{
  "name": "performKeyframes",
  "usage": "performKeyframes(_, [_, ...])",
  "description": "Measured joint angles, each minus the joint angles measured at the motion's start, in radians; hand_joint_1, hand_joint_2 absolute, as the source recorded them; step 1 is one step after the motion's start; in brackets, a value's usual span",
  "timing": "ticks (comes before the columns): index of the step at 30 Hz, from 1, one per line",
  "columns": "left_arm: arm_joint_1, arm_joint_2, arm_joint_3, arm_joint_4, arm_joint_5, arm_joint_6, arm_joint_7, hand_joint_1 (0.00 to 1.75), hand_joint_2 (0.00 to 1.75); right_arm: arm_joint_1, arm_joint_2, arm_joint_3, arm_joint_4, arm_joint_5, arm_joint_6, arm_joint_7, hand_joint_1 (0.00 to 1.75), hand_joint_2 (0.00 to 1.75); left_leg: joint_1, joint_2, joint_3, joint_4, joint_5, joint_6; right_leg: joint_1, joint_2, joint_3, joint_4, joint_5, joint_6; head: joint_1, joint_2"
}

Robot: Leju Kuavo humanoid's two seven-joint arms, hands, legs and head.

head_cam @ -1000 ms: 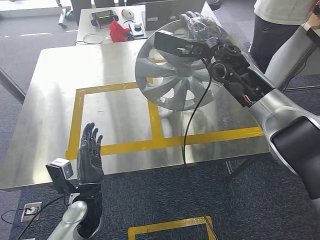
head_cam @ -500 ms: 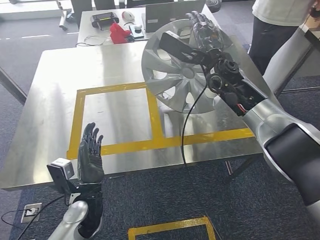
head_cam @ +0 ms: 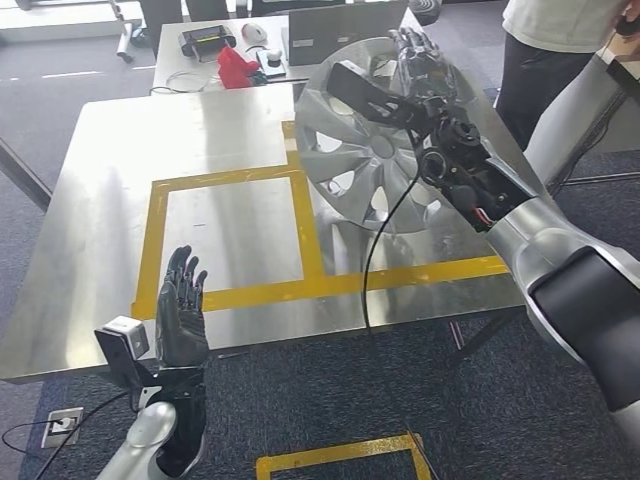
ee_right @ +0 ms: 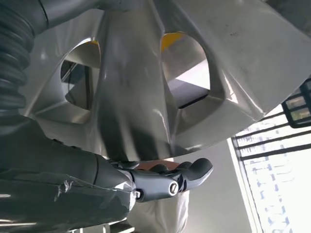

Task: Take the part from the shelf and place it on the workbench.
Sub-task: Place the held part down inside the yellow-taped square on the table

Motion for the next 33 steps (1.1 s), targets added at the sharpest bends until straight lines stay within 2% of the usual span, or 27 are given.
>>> performKeyframes(3, [0.001,0.0,0.0,0.0,-0.001,0.01,0.015,0.0,0.0,0.007,-0.007,0.002,-0.003,0.154,-0.103,0.091,0.0,1.75,0.0,0.0,0.0,0.0,0.0,0.0,0.0,0.001,0.0,0.0,0.0,0.0,-0.001,0.0])
performKeyframes(5, [0.002,0.0,0.0,-0.001,-0.001,0.018,0.023,0.0,0.0,0.013,-0.014,-0.005,-0.013,0.213,-0.146,0.112,0.0,1.75,0.0,0.0,0.0,0.0,0.0,0.0,0.0,0.0,0.0,0.0,0.0,0.0,-0.001,0.0])
performKeyframes(12, [0.005,-0.001,0.0,-0.001,0.004,0.033,0.027,0.0,0.0,0.03,-0.036,-0.052,-0.072,0.335,-0.172,0.124,0.0,1.75,0.0,0.001,0.0,0.0,-0.001,-0.001,0.0,0.002,0.0,0.0,0.0,0.0,0.0,0.0])
performKeyframes(33, [0.016,-0.001,0.0,-0.001,0.015,0.044,0.012,0.0,0.0,0.036,-0.046,-0.114,-0.192,0.356,-0.175,0.115,0.0,1.75,0.0,0.001,0.0,0.0,-0.001,-0.001,0.0,0.002,0.0,0.0,0.0,0.0,-0.001,0.0])
